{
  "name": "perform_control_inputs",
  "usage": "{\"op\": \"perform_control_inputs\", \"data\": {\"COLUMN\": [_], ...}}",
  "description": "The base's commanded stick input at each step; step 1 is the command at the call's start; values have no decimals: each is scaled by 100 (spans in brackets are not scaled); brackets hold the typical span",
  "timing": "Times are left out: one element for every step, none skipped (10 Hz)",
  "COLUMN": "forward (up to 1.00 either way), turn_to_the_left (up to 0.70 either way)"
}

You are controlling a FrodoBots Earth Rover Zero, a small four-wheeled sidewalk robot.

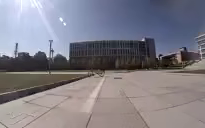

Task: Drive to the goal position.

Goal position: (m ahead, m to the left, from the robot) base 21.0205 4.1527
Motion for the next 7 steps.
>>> {"op": "perform_control_inputs", "data": {"forward": [6,6,6,6,6,6,6], "turn_to_the_left": [0,0,0,0,0,0,0]}}
